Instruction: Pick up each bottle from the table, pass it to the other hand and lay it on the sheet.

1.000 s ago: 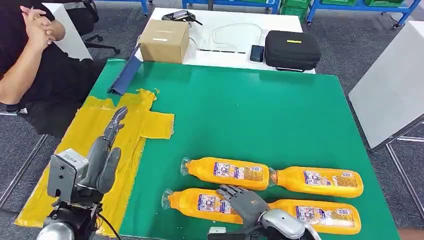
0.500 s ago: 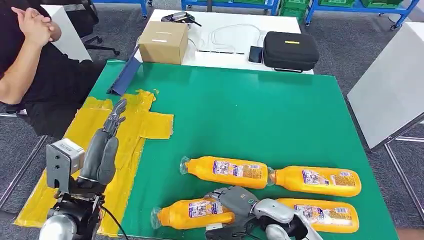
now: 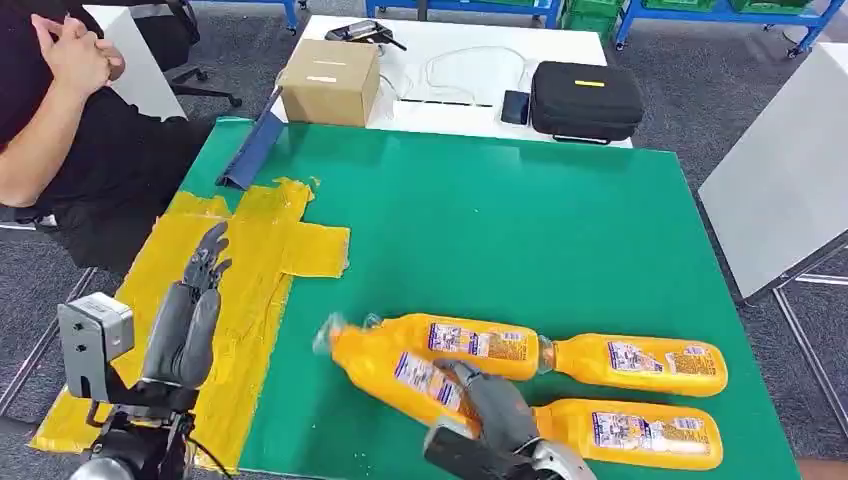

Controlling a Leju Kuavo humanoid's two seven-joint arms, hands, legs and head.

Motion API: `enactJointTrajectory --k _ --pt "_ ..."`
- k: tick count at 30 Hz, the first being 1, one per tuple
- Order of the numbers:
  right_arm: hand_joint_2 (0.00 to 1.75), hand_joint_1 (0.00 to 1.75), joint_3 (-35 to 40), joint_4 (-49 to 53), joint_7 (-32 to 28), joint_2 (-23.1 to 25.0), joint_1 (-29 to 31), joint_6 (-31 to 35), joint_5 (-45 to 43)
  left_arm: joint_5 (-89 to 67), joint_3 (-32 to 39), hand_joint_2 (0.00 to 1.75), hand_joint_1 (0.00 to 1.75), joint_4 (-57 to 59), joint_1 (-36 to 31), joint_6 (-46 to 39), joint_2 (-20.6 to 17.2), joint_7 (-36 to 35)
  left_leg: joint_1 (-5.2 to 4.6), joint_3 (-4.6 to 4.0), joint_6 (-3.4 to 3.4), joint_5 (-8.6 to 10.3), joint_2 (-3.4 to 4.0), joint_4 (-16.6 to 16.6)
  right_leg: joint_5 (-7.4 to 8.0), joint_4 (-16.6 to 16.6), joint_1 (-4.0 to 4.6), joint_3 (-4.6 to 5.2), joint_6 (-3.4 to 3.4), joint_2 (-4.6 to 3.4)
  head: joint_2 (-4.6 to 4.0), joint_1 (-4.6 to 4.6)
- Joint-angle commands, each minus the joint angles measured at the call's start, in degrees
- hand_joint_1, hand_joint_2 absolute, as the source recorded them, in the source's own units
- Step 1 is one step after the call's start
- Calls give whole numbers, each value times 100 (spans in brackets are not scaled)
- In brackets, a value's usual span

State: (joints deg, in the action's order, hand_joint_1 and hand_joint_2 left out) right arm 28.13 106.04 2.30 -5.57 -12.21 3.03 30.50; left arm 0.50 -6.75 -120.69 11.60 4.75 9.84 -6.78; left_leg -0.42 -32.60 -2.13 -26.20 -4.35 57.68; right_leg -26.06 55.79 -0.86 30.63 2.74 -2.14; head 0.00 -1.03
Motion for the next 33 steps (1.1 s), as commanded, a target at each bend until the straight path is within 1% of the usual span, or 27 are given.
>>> enactJointTrajectory --k 1,3,4,5,8,10,11,12,13,15,16,17,18,19,20,21,22,25,26,27,30,31,32,33 --pt "175 166 -508 1354 -514 322 -5 124 -774 2236 189 175 0 742 598 445 -72 128 1 24 17 -14 53 -6 -9 -7 6 -18 -13 1 0 6" --pt "175 171 -430 1141 -451 333 150 88 -577 2276 40 175 0 680 596 438 -128 171 0 15 17 -6 45 -8 -1 -10 4 -6 -10 3 0 7" --pt "175 171 -389 1027 -386 322 205 82 -507 2232 -64 175 0 624 571 396 -183 207 5 17 21 -8 59 -4 2 -12 10 -8 -13 1 0 7" --pt "175 175 -351 932 -310 300 246 71 -421 2182 -139 175 0 582 551 343 -222 238 1 5 16 -5 46 -4 3 -7 4 7 -11 -5 0 7" --pt "175 175 -320 702 -233 289 345 44 -406 2071 -269 175 0 483 500 283 -276 287 8 6 22 -3 51 -6 5 -13 12 4 -16 5 0 4" --pt "175 175 -320 702 -233 289 345 44 -406 2071 -269 175 0 483 500 283 -276 287 4 1 14 -2 29 -4 3 -9 6 10 -9 0 0 9" --pt "175 175 -320 702 -233 289 345 44 -406 2071 -269 175 0 483 500 283 -276 287 6 4 18 -1 45 -6 4 -11 9 6 -13 4 0 7" --pt "175 175 -320 702 -233 289 345 44 -406 2071 -269 175 0 483 500 283 -276 287 2 5 13 -2 36 -6 3 -9 4 6 -9 -2 0 4" --pt "175 175 -320 702 -233 289 345 44 -406 2071 -269 175 0 483 500 283 -276 287 5 8 18 -4 49 -7 3 -12 9 2 -13 0 0 7" --pt "175 175 -320 702 -233 289 345 44 -406 2071 -269 175 0 483 500 283 -276 287 3 4 11 -2 29 -6 2 -8 4 5 -9 1 0 7" --pt "175 175 -320 702 -233 289 345 44 -406 2071 -269 175 0 483 500 283 -276 287 5 9 16 -5 41 -6 0 -10 8 0 -12 3 0 7" --pt "175 175 -278 713 -148 218 356 -9 -271 2074 -294 175 0 483 498 296 -318 315 2 7 13 -3 34 -6 1 -9 4 2 -9 0 0 7" --pt "175 175 -234 602 -73 197 428 -105 -229 2003 -343 175 0 444 475 306 -334 418 4 13 18 -6 50 -8 0 -12 8 -4 -14 2 0 7" --pt "175 175 -199 517 -28 172 476 -181 -204 1989 -374 175 0 426 456 310 -341 441 3 3 13 -3 35 -5 2 -9 5 5 -9 0 0 4" --pt "175 175 -123 332 20 158 592 -269 -72 1982 -425 175 0 386 408 309 -345 450 5 10 17 -5 46 -7 1 -11 9 -2 -13 3 0 7" --pt "175 175 -45 192 24 150 671 -339 0 1938 -477 175 0 360 354 297 -356 488 6 6 15 -3 40 -6 3 -11 8 2 -10 0 0 4" --pt "175 175 90 41 -18 77 744 -408 196 1931 -532 175 0 299 402 300 -340 491 8 10 19 -3 56 -7 6 -15 12 -1 -13 -4 0 7" --pt "175 175 517 -223 -258 2 946 -415 843 2046 -703 175 0 273 376 295 -386 532 6 3 13 -2 41 -6 6 -11 8 6 -9 -6 0 7" --pt "175 175 625 -269 -292 11 1009 -394 990 2166 -761 175 0 301 339 295 -420 535 8 5 17 -2 52 -6 7 -13 11 3 -12 -5 0 7" --pt "175 175 736 -318 -307 15 1088 -375 1135 2272 -811 175 0 333 305 271 -449 558 6 3 14 -1 44 -6 6 -12 8 6 -9 -6 0 5" --pt "175 175 1046 -558 -283 66 1416 -405 1296 2585 -956 175 0 440 208 224 -523 656 7 9 21 -2 62 -8 7 -12 11 2 -16 -5 0 4" --pt "175 175 1116 -603 -290 61 1484 -405 1290 2635 -984 175 0 454 191 204 -541 670 6 6 16 -2 50 -7 6 -11 8 4 -11 -10 0 7" --pt "175 175 1176 -685 -293 91 1562 -416 1290 2673 -1009 175 0 488 154 192 -541 679 8 10 20 -2 61 -9 7 -13 11 1 -15 -7 0 7" --pt "175 175 1258 -744 -273 95 1637 -450 1314 2690 -1031 175 0 513 120 164 -547 689 6 8 17 -2 52 -9 6 -11 9 3 -13 -7 0 7"
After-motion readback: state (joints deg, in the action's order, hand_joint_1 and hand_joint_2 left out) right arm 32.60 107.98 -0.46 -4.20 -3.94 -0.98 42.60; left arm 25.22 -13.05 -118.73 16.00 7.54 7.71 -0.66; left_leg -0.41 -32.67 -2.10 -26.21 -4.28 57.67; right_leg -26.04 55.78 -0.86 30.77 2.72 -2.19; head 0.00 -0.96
